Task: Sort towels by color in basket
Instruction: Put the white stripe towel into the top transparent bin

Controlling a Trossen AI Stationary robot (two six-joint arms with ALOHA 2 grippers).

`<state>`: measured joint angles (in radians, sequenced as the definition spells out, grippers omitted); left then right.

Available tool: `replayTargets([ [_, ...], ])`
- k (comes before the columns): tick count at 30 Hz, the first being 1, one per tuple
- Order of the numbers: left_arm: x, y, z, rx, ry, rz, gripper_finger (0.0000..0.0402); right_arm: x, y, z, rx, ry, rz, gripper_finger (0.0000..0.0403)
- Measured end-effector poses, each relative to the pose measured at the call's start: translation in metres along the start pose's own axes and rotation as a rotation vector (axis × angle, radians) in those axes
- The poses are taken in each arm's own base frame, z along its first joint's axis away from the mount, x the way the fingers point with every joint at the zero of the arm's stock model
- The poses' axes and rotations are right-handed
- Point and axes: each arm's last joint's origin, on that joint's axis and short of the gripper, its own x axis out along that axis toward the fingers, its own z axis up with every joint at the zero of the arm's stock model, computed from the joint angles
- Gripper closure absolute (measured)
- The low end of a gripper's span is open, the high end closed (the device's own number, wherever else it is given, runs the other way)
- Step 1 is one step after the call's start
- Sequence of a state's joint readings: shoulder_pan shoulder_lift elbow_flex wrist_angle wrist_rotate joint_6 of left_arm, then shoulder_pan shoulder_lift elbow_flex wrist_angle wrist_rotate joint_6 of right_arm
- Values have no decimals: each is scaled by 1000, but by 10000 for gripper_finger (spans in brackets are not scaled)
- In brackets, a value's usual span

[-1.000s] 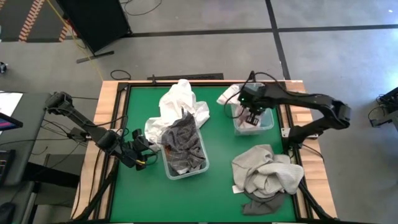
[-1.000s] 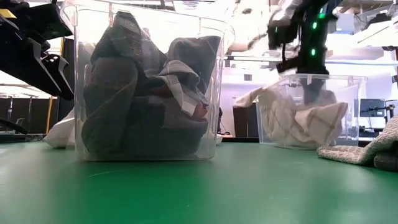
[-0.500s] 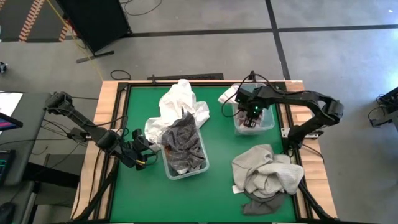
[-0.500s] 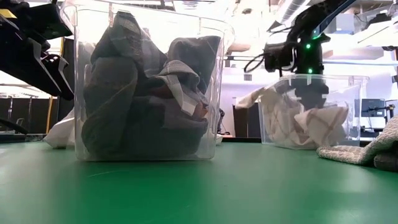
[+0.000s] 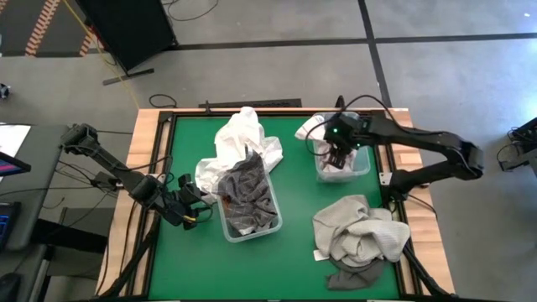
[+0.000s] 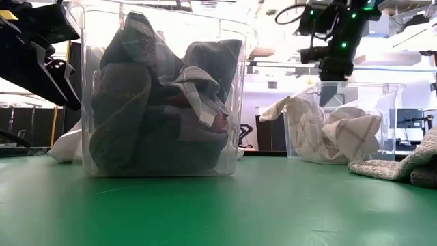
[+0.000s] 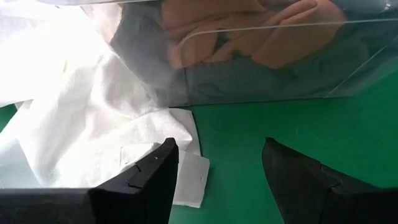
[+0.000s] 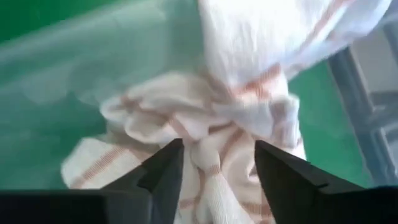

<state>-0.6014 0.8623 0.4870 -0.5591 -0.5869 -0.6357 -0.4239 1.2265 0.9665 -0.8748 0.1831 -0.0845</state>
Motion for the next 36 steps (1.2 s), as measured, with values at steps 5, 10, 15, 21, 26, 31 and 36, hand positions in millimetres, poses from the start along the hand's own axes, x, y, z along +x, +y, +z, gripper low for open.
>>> replayTargets([
  [5, 0, 0, 0, 0, 0, 0, 181, -6, 4, 7, -19, -102, 3, 140],
  [10, 0, 0, 0, 0, 0, 0, 181, 0, 5, 17, -50, -162, -5, 138],
  [15, 0, 0, 0, 0, 0, 0, 181, 11, -1, 25, -49, -171, -80, 141],
  [21, 0, 0, 0, 0, 0, 0, 181, 21, -10, 25, -46, -119, -149, 214],
  [26, 0, 0, 0, 0, 1, 1, 181, 26, -10, 23, -67, -75, -145, 358],
  [31, 0, 0, 0, -5, 2, 1, 181, 27, -8, 18, -31, -27, -134, 379],
  [36, 0, 0, 0, -3, 2, 1, 181, 27, -7, 5, 33, 90, -84, 382],
])
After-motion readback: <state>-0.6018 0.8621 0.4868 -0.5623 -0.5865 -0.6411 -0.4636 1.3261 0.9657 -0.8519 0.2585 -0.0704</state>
